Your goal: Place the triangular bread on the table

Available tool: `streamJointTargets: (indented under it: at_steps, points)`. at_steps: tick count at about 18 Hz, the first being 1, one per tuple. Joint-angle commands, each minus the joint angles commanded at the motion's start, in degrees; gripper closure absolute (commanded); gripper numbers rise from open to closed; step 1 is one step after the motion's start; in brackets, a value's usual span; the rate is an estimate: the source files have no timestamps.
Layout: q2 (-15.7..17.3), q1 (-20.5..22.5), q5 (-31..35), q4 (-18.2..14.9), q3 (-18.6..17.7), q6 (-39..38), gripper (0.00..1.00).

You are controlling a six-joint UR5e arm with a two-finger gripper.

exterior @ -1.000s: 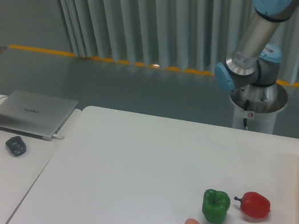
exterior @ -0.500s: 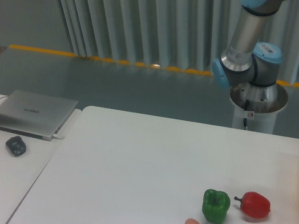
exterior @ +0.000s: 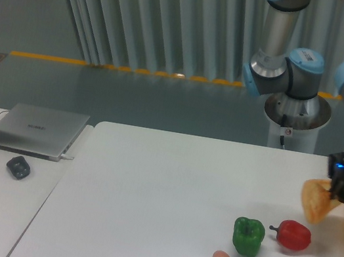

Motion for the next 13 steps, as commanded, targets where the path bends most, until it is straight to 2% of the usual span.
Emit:
streamJointTargets:
  at_steps: [4, 6, 9, 10, 13]
  points:
    - [-0.3, -2.2, 3.6, 0.3, -1.9, -0.3, 0.95]
    - [-0.7, -2.7, 3.6, 0.4, -2.1, -0.3, 0.89]
    - [-1.5, -4.6, 3.8, 0.5, -2.3, -0.4, 0.88]
    - [-1.5, -4.6, 3.9, 0.6, -2.3, -0.4, 0.82]
    - [-1.4, -4.7, 3.9, 0.5, -2.4, -0.3, 0.81]
